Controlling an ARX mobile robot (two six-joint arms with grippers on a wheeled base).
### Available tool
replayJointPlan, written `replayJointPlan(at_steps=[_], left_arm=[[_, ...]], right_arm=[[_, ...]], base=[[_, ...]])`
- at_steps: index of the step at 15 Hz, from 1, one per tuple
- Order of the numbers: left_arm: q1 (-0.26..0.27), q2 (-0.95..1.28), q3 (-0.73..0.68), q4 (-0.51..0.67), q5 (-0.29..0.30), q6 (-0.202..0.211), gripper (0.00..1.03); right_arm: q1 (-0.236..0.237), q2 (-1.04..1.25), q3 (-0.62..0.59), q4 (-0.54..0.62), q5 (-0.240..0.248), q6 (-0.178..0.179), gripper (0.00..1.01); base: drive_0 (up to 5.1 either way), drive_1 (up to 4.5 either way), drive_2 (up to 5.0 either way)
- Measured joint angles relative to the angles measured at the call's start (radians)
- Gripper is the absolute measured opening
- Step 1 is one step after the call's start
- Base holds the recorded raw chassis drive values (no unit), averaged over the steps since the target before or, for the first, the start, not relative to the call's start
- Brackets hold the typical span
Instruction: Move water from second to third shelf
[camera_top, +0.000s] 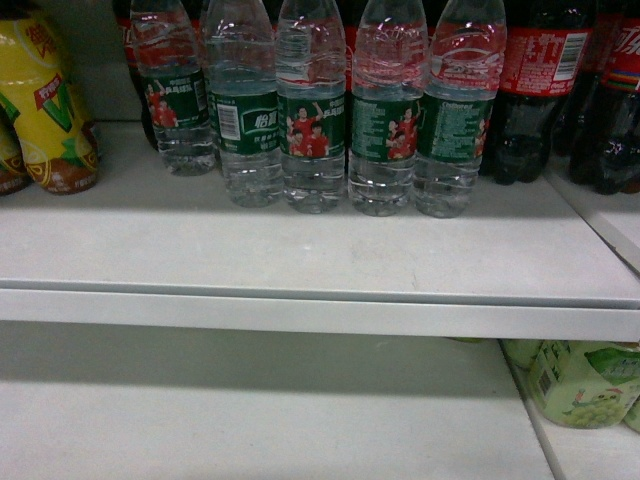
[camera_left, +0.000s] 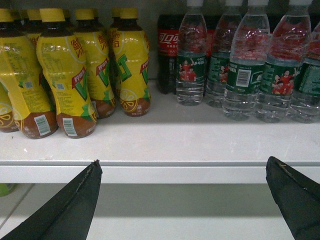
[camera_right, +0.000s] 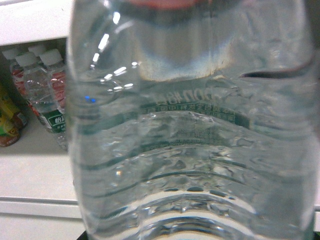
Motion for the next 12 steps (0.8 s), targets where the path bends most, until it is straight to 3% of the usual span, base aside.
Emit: replayJointPlan(at_steps=[12], left_arm=[[0.0,0.0,0.0,0.0,0.0,0.0,0.98]], right_arm=[[0.0,-0.003,0.0,-0.001,0.0,0.0,0.43]], base=[[0.0,0.0,0.0]])
